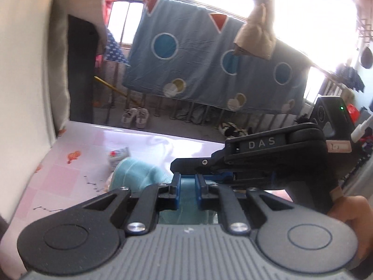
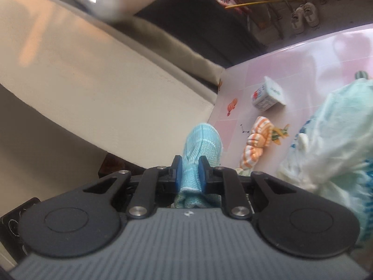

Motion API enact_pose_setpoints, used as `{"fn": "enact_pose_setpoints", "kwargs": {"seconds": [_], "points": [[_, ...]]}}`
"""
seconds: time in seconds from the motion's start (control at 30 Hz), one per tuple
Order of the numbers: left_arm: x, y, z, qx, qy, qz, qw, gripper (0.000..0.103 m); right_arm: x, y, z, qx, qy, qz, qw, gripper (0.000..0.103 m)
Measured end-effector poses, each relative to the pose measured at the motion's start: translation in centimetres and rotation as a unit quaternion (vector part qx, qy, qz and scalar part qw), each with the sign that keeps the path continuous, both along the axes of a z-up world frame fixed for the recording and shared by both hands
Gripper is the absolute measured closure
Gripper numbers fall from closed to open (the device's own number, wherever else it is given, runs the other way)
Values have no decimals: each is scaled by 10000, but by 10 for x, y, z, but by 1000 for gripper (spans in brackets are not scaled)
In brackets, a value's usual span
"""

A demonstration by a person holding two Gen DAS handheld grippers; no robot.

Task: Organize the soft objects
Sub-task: 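Lift the teal towel bow with the right gripper, then lower the towel bow beside the white bag and open the right gripper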

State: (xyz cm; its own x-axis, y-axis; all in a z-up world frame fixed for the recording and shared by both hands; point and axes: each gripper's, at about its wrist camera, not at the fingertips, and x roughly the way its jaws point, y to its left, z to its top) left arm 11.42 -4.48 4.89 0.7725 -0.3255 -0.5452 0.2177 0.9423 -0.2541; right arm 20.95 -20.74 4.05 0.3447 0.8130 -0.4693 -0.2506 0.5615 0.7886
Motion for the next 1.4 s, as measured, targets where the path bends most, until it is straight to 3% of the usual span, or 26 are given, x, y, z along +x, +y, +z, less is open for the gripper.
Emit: {"fn": "enact_pose_setpoints", "kwargs": {"seconds": [0.23, 0.37, 0.47, 0.7, 0.8, 0.87, 1.07, 1.17, 1.4], "points": [[8, -81, -13, -14, 164, -915, 9957, 89, -40, -122, 0, -157, -33, -988, 9950, 94], [2, -84, -19, 108, 216, -992, 9948, 85, -62, -171, -8, -171, 70, -1328, 9910, 93], [-5, -64, -22, 222, 265, -817, 9961, 80, -73, -180, -13, -165, 57, -1392, 9901, 92], [-23, 15, -42, 372, 872, -435, 9945, 75, -82, -136, -9, -200, -111, -862, 9960, 90], [-35, 42, -51, 347, 1083, -403, 9927, 67, -85, -109, -11, -290, -77, -498, 9983, 85], [-41, 52, -60, 304, 1211, -383, 9914, 63, -84, -86, -15, -441, -69, -228, 9987, 75], [-53, 55, -101, 44, 1701, -685, 9830, 62, -79, -12, -43, -1178, 177, 481, 9917, 63], [-50, 49, -122, -138, 1911, -801, 9782, 58, -73, 17, -62, -1604, 357, 671, 9841, 62], [-39, 51, -145, -495, 2183, -861, 9708, 52, -62, 44, -95, -2411, 684, 528, 9667, 62]]}}
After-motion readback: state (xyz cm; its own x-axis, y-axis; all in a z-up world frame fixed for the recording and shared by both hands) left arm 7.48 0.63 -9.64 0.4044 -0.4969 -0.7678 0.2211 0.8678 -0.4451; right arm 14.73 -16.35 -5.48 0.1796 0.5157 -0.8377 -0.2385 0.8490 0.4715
